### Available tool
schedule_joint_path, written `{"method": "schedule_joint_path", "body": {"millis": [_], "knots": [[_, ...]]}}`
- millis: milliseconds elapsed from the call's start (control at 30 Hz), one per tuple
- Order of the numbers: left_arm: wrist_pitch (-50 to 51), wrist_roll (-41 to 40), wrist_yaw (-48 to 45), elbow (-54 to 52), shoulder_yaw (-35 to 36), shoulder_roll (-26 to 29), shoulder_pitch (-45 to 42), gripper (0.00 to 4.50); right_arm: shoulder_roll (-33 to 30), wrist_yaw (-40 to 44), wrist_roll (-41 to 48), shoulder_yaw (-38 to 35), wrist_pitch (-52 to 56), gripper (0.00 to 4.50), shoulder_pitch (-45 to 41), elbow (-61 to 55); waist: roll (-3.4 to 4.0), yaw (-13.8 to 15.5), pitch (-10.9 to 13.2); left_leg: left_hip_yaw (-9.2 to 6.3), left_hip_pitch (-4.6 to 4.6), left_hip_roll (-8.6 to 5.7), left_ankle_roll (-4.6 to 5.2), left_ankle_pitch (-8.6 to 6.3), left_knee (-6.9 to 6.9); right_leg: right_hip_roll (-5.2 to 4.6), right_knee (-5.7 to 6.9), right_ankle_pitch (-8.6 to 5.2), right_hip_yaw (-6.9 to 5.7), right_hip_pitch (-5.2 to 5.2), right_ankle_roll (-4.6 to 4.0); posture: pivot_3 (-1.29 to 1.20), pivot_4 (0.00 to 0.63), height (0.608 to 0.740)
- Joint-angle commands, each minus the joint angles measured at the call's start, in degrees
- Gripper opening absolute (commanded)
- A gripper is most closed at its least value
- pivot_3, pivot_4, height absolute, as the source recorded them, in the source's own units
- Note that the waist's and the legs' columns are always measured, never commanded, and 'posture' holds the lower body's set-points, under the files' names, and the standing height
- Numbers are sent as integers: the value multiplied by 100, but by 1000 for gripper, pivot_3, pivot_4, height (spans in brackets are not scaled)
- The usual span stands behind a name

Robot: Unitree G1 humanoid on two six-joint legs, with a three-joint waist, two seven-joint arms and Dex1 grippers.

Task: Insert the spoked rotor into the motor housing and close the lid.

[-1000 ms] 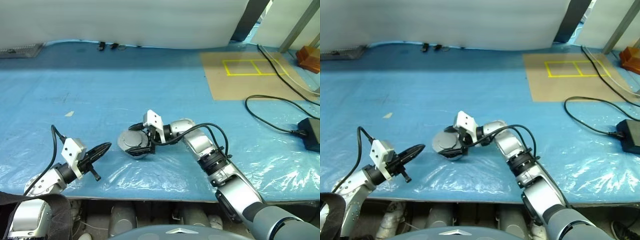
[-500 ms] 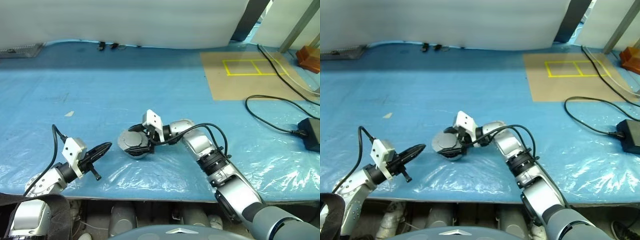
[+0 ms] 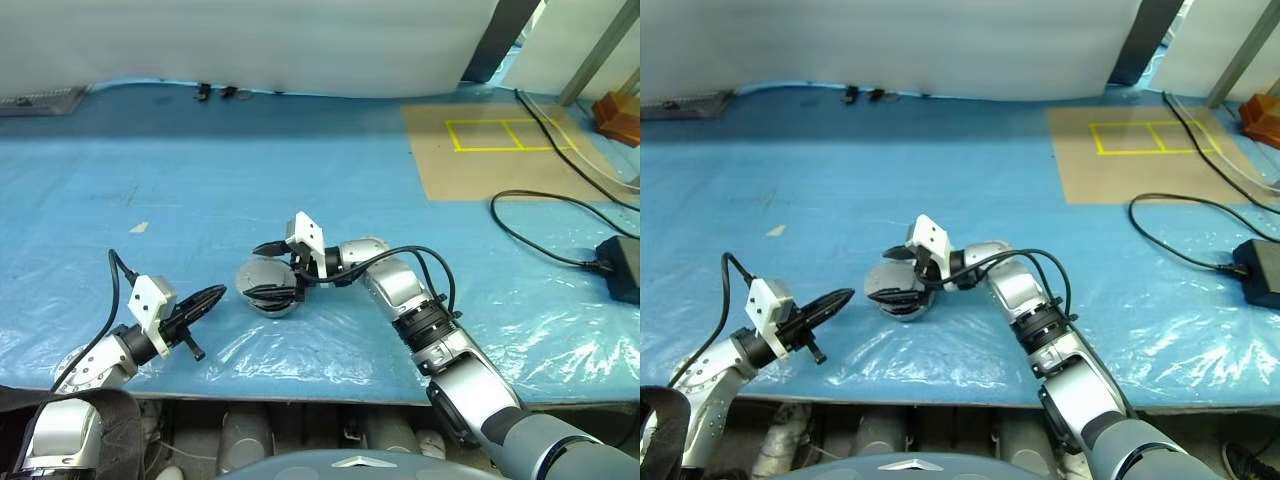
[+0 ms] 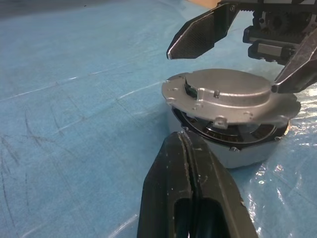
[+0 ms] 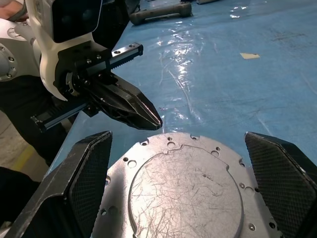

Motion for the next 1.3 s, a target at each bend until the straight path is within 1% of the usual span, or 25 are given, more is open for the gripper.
{"method": "schedule_joint_path", "body": {"millis": [33,200,300,367,400,567,700,900,1300], "knots": [[-2,-28,35,-185,1,3,-18,0,-8,-13,-159,152,-143,4448,-97,59,0,1,0,0,1,0,0,0,0,0,0,0,0,0,0,0,150,740],[43,-40,72,-251,-11,11,-16,0,-60,17,-302,305,-173,4448,-45,132,0,1,0,0,2,0,0,0,0,0,0,0,0,1,0,0,150,740],[79,-52,95,-317,1,15,3,0,-47,-68,-386,318,-205,3895,-50,206,0,1,0,0,3,0,0,0,0,0,0,0,0,2,0,0,150,740],[96,-61,104,-340,16,21,6,0,-48,-80,-414,307,-236,3219,-62,223,0,1,0,0,3,0,0,0,0,0,0,0,0,2,0,0,150,740],[101,-62,109,-347,19,24,5,0,-51,-77,-416,295,-238,2971,-74,220,0,1,0,0,4,0,0,0,0,0,0,0,0,2,0,0,150,740],[125,-65,123,-366,32,26,-11,0,-84,-41,-382,223,-265,2979,-142,178,0,1,0,0,4,0,0,0,1,0,1,0,0,2,0,0,150,740],[140,-55,124,-365,19,14,-19,0,-181,145,-319,188,-252,2979,-268,41,0,3,0,0,4,0,0,0,1,0,1,0,0,3,0,0,150,740],[146,-44,133,-358,-6,-11,-34,0,-319,112,-647,353,-348,2979,-505,165,-1,3,0,0,2,0,0,0,2,0,1,0,0,2,0,0,150,740],[146,-41,133,-362,-11,-28,-22,0,-437,205,-1021,647,-387,2979,-405,248,-1,1,-1,0,6,0,0,0,2,0,1,0,0,5,0,0,150,740]]}}
